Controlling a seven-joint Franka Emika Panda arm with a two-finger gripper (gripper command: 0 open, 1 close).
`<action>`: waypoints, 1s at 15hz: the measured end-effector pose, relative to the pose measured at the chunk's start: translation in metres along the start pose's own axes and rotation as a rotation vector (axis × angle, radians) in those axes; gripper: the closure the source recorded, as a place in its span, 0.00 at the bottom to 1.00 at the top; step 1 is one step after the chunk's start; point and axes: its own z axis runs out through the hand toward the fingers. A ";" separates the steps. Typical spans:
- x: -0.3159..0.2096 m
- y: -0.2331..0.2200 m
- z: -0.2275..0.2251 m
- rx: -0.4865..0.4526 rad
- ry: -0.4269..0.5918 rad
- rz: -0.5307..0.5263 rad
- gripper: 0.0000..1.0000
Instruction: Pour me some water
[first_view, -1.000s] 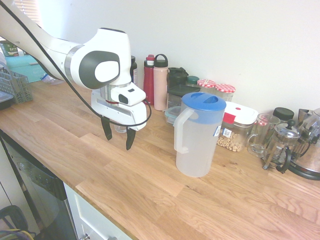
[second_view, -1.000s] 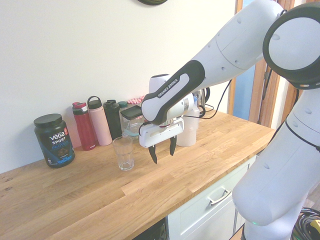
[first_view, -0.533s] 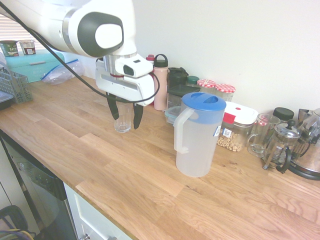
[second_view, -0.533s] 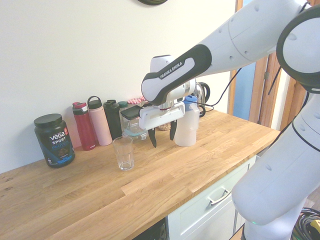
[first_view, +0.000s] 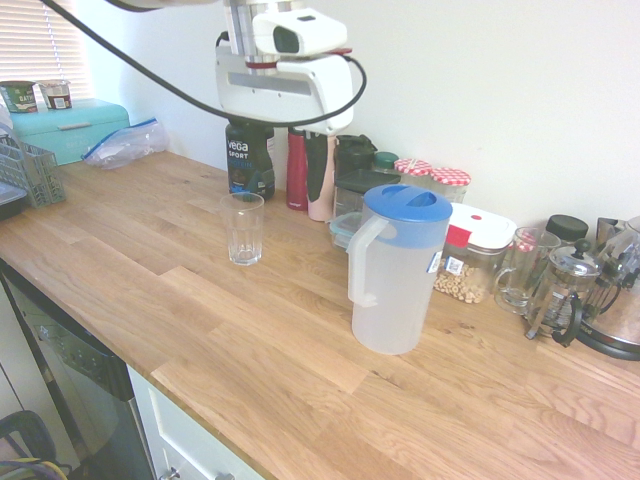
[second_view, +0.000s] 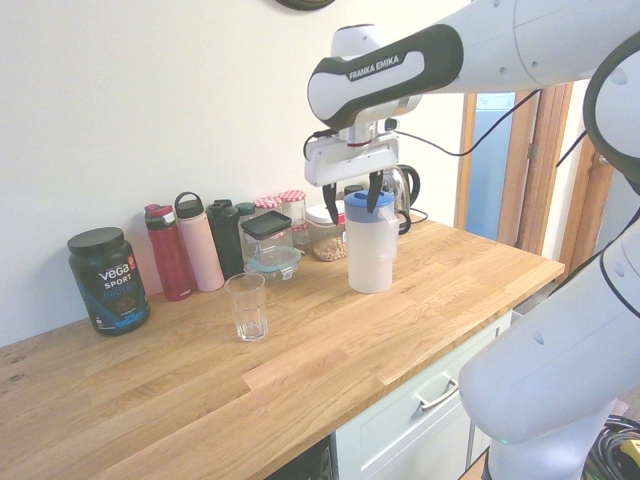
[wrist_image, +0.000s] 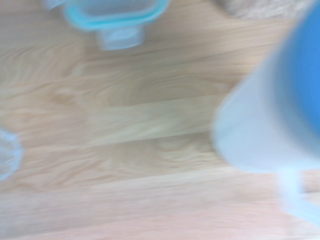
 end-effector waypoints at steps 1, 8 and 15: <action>0.010 0.010 -0.005 0.005 0.002 0.019 0.00; 0.059 0.064 0.015 0.012 -0.026 0.079 0.00; 0.088 0.036 0.099 0.012 -0.076 -0.031 1.00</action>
